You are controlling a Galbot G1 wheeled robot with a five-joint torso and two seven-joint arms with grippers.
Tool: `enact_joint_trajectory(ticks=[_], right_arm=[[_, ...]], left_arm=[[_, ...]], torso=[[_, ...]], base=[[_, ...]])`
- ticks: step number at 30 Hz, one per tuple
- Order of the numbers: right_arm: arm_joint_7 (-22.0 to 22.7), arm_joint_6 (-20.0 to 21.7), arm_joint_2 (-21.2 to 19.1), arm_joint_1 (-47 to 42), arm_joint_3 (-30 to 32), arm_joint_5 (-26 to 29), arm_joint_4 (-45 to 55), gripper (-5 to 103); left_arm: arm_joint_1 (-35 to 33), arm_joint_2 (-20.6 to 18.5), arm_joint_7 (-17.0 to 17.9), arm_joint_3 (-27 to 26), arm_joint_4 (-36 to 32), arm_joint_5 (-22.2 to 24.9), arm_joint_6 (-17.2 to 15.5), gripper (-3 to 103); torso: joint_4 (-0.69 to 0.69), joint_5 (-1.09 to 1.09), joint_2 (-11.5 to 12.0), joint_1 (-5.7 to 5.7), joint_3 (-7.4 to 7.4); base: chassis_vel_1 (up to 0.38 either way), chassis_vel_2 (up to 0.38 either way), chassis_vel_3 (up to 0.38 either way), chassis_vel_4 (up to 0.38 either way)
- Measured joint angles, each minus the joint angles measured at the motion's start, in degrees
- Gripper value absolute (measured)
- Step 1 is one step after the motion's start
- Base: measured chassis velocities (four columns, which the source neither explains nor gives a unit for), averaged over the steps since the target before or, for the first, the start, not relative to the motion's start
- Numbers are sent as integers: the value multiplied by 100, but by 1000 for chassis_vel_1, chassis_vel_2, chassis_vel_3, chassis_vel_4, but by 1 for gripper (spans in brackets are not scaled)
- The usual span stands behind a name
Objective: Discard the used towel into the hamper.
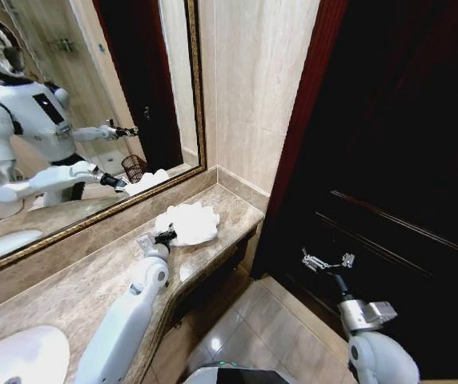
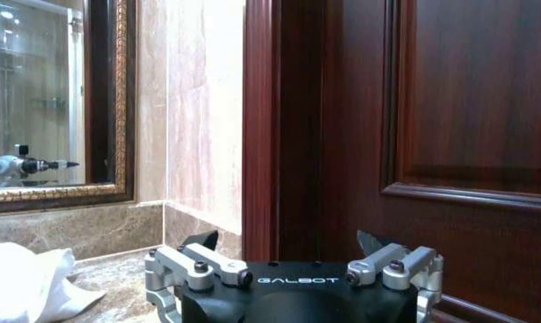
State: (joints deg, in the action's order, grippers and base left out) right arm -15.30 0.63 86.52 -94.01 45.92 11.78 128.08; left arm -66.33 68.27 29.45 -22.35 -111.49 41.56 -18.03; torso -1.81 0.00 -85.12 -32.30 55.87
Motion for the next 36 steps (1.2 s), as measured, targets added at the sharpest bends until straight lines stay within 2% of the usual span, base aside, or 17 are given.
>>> enact_joint_trajectory(ticks=[1, 4, 5, 6, 7, 9, 12, 21, 23, 24, 25, 27, 28, 30, 35, 36], right_arm=[[0, 0, 0, 0, 0, 0, 0, 100], [3, -9, 14, 4, -7, -10, 1, 100], [3, -9, 14, 4, -7, -10, 1, 100], [3, -12, 18, 5, -8, -11, 0, 100], [4, -20, 24, 11, -9, -12, -5, 100], [4, -23, 27, 12, -10, -13, -6, 100], [5, -55, 55, 2, -10, -20, -1, 100], [3, -144, 88, -123, 14, -11, 109, 100], [16, -166, 89, -160, 36, 23, 146, 100], [16, -166, 89, -160, 36, 23, 146, 100], [31, -185, 89, -177, 41, 42, 162, 100], [35, -197, 93, -202, 42, 51, 190, 100], [35, -197, 93, -202, 42, 51, 190, 100], [37, -207, 124, -246, 37, 56, 264, 100], [21, -214, 150, -316, 53, 106, 356, 100], [-26, -190, 147, -382, 82, 193, 420, 100]], left_arm=[[0, 0, 0, 0, 0, 0, 0, 7], [-204, -91, -275, -74, -112, -591, 121, 7], [-204, -91, -275, -74, -112, -591, 121, 7], [-263, -118, -344, -101, -131, -775, 148, 7], [-422, -182, -525, -175, -187, -1158, 253, 7], [-477, -203, -592, -203, -207, -1274, 303, 7], [-802, -292, -993, -381, -418, -1806, 652, 7], [-1215, -395, -1325, -520, -995, -2179, 969, 7], [-1345, -439, -1566, -601, -1186, -2381, 1167, 7], [-1345, -439, -1566, -601, -1186, -2381, 1167, 7], [-1428, -489, -1793, -651, -1288, -2406, 1283, 7], [-1524, -569, -2035, -696, -1402, -2406, 1432, 7], [-1524, -569, -2035, -696, -1402, -2406, 1432, 7], [-1669, -693, -2422, -785, -1585, -2359, 1652, 7], [-1785, -642, -2667, -828, -1685, -2309, 1854, 7], [-1884, -513, -2795, -826, -1721, -2260, 1985, 7]], torso=[[0, 0, 0, 0, 0], [0, 0, 0, 0, 0], [0, 0, 0, 0, 0], [0, 0, 0, 0, 0], [0, 0, 0, 0, 0], [-1, -1, 0, 0, 0], [-2, 0, 0, 0, 0], [0, -1, 0, 0, 0], [0, 0, 0, 0, 0], [0, 0, 0, 0, 0], [0, 0, 0, 0, 0], [0, 0, 0, 0, 0], [0, 0, 0, 0, 0], [0, 0, 0, 0, 0], [1, 1, 0, 0, 0], [0, 0, 0, -1, 0]], base=[[0, 0, 0, 0], [0, 0, 0, 0], [0, 0, 0, 0], [0, 0, 0, 0], [0, 0, 0, 0], [0, 0, 0, 0], [0, 0, 0, 0], [0, 0, 0, 0], [0, 0, 0, 0], [0, 0, 0, 0], [0, 0, 0, 0], [0, 0, 0, 0], [0, 0, 0, 0], [0, 0, 0, 0], [0, 0, 0, 0], [0, 0, 0, 0]])
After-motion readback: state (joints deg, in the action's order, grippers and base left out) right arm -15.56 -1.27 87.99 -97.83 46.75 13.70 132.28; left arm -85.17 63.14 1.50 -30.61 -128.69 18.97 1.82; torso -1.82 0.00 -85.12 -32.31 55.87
